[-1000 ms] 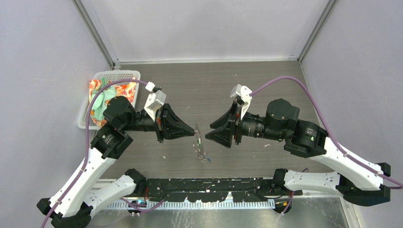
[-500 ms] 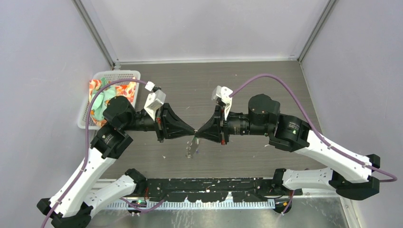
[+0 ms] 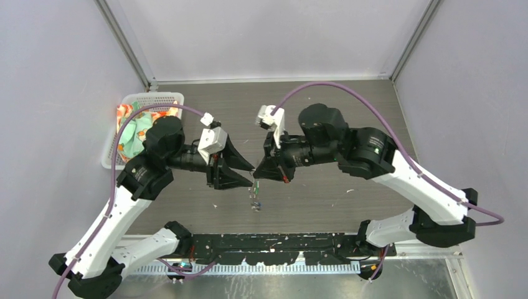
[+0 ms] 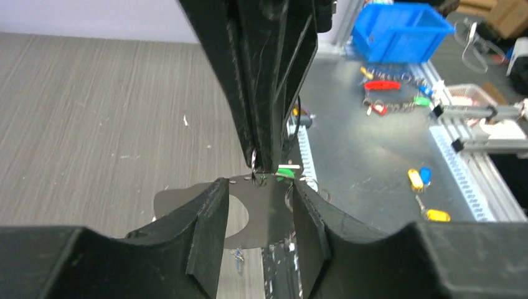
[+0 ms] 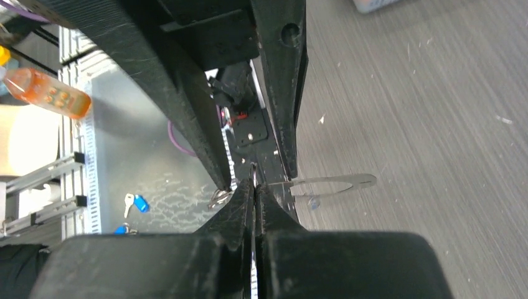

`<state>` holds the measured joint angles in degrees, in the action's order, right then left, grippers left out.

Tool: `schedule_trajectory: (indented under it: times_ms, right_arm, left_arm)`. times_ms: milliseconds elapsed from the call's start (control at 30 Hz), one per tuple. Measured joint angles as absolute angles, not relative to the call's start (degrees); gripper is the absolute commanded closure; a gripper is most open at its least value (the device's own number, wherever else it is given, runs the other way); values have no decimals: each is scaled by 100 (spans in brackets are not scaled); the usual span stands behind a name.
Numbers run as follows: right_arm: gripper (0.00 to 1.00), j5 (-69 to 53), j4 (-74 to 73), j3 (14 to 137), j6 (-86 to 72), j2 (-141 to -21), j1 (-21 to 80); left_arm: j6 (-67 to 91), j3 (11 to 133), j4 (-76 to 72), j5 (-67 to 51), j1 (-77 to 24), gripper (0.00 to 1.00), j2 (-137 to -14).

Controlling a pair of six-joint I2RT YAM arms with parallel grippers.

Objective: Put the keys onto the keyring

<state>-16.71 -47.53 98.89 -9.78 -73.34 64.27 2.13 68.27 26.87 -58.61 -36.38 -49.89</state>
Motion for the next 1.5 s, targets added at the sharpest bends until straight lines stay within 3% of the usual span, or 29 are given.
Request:
schedule_trajectory:
  times_ms: [200, 500, 733, 1267, 1500]
  right_arm:
    - [99, -1688, -5951, 10672, -803, -8180, 6449]
    - [99, -1721, -6654, 11061, -709, -8556, 6567]
    - [99, -1791, -6799, 11227, -672, -8556, 6632]
    - [99, -1890, -6820, 11292, -628, -8748, 6665]
    - [99, -1959, -6864, 11424, -607, -8829, 6663]
  left_arm:
    - [-1422, 7640, 4287, -5972, -3638, 61, -5419]
    - [-2447, 7782, 5238, -6163, -3638, 62, -5614]
    - [-2386, 7522, 5022, -5894, -3638, 59, -5509]
    - [-1940, 7367, 4611, -6141, -3638, 73, -5408]
    - [-1977, 7367, 4630, -6169, -3638, 85, -5437]
